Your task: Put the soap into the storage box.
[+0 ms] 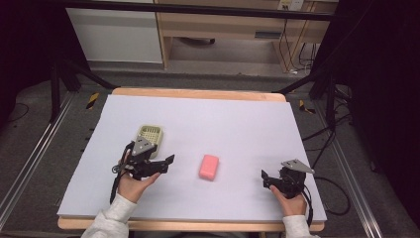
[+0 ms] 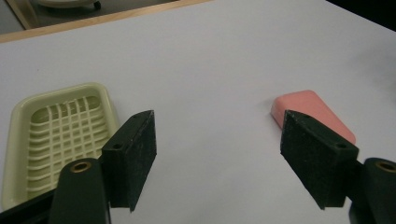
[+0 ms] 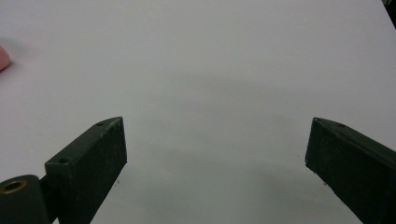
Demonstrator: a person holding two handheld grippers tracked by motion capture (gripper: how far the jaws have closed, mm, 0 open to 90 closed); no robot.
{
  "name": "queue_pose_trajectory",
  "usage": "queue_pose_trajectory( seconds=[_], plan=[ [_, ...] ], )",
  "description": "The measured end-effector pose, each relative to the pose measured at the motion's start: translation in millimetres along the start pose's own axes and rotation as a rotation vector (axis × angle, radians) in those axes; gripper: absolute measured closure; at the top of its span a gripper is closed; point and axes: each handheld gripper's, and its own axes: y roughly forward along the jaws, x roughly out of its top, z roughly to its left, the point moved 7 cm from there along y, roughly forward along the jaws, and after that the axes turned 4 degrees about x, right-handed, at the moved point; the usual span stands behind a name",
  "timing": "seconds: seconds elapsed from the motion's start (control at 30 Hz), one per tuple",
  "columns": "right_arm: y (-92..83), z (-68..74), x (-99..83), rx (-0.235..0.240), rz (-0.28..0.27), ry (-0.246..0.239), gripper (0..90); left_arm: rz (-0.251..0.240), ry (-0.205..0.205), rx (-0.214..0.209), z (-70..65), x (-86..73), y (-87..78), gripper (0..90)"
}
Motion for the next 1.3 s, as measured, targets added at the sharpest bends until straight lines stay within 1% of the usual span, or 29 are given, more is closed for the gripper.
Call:
queue_pose_trajectory(
  seconds=[0.27, 0.4, 0.43, 0.63, 1.0, 1.07, 1.27, 1.3],
  plan=[
    [0.1, 0.0, -0.2, 0.000, 0.000, 0.000, 5.8, 0.010, 0.019, -0.011, -14.3, 6.1, 10.6, 26.4],
    [0.4, 0.0, -0.6, 0.001, 0.004, -0.002, 5.8, 0.009, 0.017, -0.023, -20.6, 8.0, 15.4, 26.2],
    [0.4, 0.0, -0.6, 0.001, 0.004, -0.002, 5.8, 0.009, 0.017, -0.023, -20.6, 8.0, 15.4, 26.2],
    [0.9, -0.2, -1.1, 0.003, 0.005, 0.006, 5.8, 0.026, 0.026, -0.036, -30.1, 8.0, 24.8, 26.1],
    [0.9, 0.4, -1.4, 0.008, 0.009, 0.010, 5.9, 0.039, 0.035, -0.055, -44.4, 8.4, 36.6, 26.1],
    [0.9, 0.6, -1.5, 0.011, 0.010, 0.011, 6.0, 0.048, 0.046, -0.052, -47.6, 7.7, 39.1, 25.9],
    [0.8, 0.5, -1.4, 0.009, 0.010, 0.012, 6.0, 0.053, 0.053, -0.057, -56.0, 7.4, 44.9, 25.5],
    [0.7, 0.3, -1.5, 0.010, 0.011, 0.010, 6.0, 0.060, 0.062, -0.059, -56.6, 6.9, 45.4, 25.3]
  ],
)
